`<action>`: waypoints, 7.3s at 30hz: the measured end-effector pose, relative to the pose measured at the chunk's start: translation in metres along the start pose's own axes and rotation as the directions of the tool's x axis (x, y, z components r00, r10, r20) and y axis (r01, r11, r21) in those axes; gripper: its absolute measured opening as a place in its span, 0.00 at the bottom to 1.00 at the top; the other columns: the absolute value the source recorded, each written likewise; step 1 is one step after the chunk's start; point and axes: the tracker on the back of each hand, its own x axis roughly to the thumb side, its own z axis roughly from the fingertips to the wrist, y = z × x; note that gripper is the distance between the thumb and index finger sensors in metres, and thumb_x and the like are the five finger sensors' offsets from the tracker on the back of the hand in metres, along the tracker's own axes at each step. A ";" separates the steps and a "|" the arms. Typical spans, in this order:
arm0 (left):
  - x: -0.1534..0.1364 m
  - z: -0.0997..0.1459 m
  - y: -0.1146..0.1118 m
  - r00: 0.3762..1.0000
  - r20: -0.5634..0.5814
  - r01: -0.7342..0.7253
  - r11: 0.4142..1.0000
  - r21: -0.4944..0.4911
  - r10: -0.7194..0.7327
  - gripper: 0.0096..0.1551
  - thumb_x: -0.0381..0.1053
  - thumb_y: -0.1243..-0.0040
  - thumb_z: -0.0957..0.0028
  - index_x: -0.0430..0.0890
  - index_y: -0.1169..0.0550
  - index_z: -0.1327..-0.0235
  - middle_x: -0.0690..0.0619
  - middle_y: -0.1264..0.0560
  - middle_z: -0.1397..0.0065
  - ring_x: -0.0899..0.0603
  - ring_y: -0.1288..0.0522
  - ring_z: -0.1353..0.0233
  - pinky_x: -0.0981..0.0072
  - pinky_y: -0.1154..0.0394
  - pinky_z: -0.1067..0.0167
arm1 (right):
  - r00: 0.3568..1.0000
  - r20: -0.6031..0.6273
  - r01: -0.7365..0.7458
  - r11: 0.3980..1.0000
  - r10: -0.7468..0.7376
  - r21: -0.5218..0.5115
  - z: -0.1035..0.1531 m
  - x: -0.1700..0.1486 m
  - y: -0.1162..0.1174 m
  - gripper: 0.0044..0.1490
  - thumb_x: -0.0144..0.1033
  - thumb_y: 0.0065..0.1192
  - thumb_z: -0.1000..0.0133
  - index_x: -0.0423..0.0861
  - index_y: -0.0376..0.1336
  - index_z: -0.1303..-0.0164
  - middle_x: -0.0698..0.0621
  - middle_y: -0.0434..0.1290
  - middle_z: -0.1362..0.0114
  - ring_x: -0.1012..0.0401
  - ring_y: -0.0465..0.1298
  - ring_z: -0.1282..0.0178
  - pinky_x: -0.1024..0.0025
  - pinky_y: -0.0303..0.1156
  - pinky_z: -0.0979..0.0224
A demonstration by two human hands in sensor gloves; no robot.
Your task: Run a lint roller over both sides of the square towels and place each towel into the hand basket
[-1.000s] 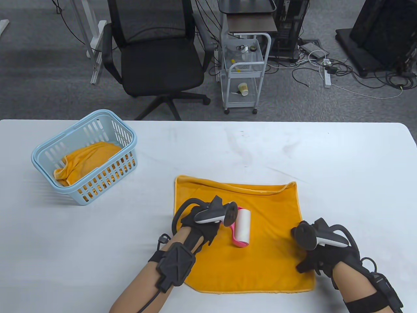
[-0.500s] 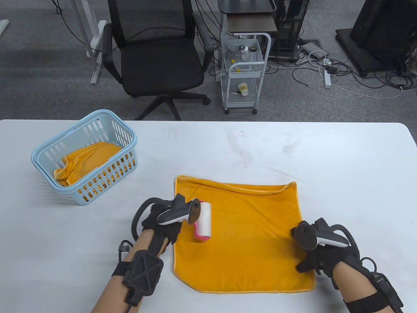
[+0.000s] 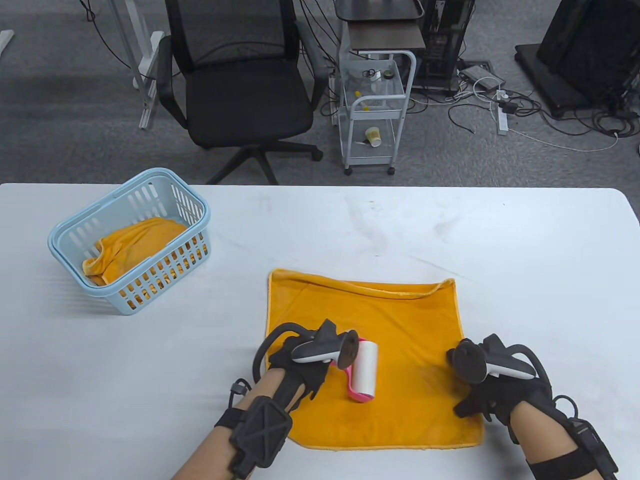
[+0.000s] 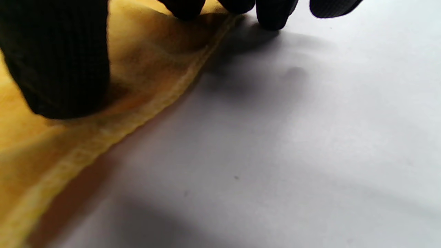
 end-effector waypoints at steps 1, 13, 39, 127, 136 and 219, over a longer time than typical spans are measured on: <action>-0.015 0.005 -0.003 0.998 -0.040 0.040 0.999 -0.005 -0.040 0.26 0.48 0.34 0.45 0.61 0.33 0.37 0.58 0.27 0.31 0.44 0.20 0.35 0.41 0.25 0.31 | 1.000 -0.001 -0.002 1.000 0.002 0.000 0.000 0.000 0.000 0.72 0.64 0.76 0.54 0.43 0.41 0.14 0.34 0.41 0.14 0.32 0.49 0.16 0.27 0.54 0.26; -0.022 0.029 -0.008 0.944 0.087 -0.321 0.947 -0.001 0.320 0.34 0.52 0.32 0.46 0.59 0.37 0.31 0.56 0.29 0.30 0.45 0.22 0.36 0.41 0.25 0.33 | 1.000 -0.004 0.003 1.000 -0.003 -0.001 0.000 0.000 0.000 0.71 0.64 0.76 0.54 0.43 0.41 0.14 0.34 0.41 0.14 0.32 0.49 0.16 0.27 0.54 0.26; -0.073 0.060 -0.053 0.982 -0.190 -0.014 0.998 -0.060 0.002 0.23 0.52 0.34 0.45 0.62 0.30 0.39 0.58 0.24 0.32 0.44 0.19 0.36 0.40 0.25 0.32 | 1.000 -0.013 0.013 1.000 -0.013 0.000 0.000 0.000 0.000 0.71 0.64 0.76 0.54 0.43 0.41 0.15 0.34 0.40 0.14 0.32 0.49 0.16 0.27 0.54 0.26; -0.238 0.159 0.137 0.504 0.254 -0.539 0.071 0.839 0.825 0.21 0.50 0.29 0.46 0.60 0.27 0.44 0.54 0.30 0.27 0.45 0.20 0.33 0.66 0.12 0.40 | 0.980 0.089 0.193 0.947 -0.176 -0.256 0.017 -0.016 -0.017 0.69 0.70 0.69 0.52 0.46 0.41 0.14 0.36 0.42 0.13 0.34 0.51 0.15 0.28 0.54 0.25; -0.328 0.163 0.110 0.454 0.054 -0.243 0.065 0.968 0.889 0.21 0.48 0.30 0.45 0.60 0.29 0.44 0.56 0.33 0.26 0.47 0.23 0.29 0.66 0.15 0.35 | 0.979 0.094 0.201 0.950 -0.184 -0.239 0.016 -0.014 -0.016 0.68 0.70 0.69 0.52 0.46 0.41 0.14 0.36 0.42 0.13 0.34 0.51 0.16 0.28 0.54 0.25; -0.002 0.074 0.016 0.946 -0.007 -0.237 0.703 0.671 0.325 0.35 0.58 0.55 0.44 0.50 0.38 0.23 0.42 0.49 0.14 0.30 0.52 0.17 0.36 0.45 0.28 | 0.976 0.004 0.155 0.680 -0.219 -0.717 0.012 0.122 -0.067 0.42 0.51 0.44 0.38 0.41 0.48 0.18 0.39 0.43 0.15 0.41 0.38 0.19 0.36 0.45 0.26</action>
